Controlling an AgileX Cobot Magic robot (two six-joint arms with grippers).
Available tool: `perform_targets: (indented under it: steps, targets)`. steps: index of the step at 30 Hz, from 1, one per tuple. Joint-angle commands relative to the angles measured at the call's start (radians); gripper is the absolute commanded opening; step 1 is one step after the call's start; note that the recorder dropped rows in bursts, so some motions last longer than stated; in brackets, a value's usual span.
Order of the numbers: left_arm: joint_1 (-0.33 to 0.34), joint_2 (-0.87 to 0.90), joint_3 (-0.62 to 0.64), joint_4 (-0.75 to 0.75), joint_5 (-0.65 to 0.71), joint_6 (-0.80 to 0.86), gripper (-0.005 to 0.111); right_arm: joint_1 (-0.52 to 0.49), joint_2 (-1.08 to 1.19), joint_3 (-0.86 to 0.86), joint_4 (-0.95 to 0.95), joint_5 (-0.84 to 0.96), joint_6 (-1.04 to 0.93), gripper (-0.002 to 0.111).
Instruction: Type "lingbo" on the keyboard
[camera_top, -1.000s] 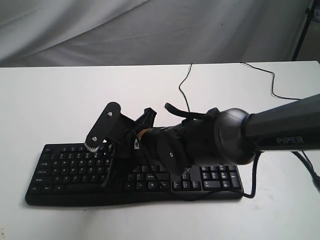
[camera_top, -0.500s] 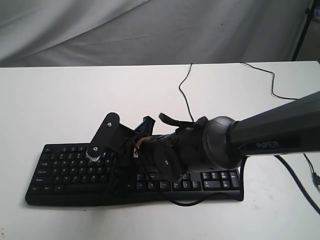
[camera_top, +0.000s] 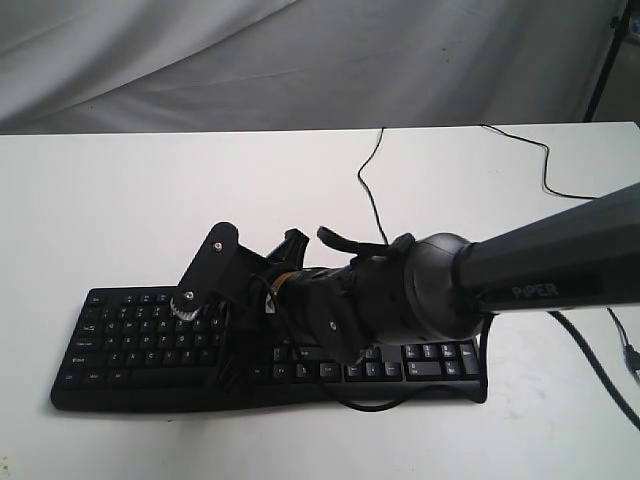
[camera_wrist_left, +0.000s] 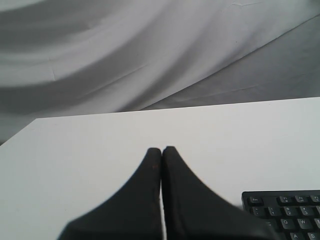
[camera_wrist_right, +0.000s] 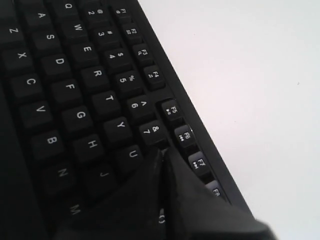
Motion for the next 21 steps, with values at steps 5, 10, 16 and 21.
perform_targets:
  steps: [5, 10, 16, 21]
  targets:
    - [-0.004, 0.003, 0.005, -0.001, -0.004, -0.003, 0.001, 0.011, 0.009, -0.005, -0.010, -0.014, 0.025, 0.000]
    - [-0.004, 0.003, 0.005, -0.001, -0.004, -0.003, 0.001, 0.009, 0.015, -0.005, -0.010, -0.014, 0.025, 0.000]
    - [-0.004, 0.003, 0.005, -0.001, -0.004, -0.003, 0.001, 0.009, 0.021, -0.005, -0.010, -0.016, 0.025, 0.000]
    - [-0.004, 0.003, 0.005, -0.001, -0.004, -0.003, 0.001, 0.009, 0.023, -0.005, -0.010, -0.018, 0.025, 0.000]
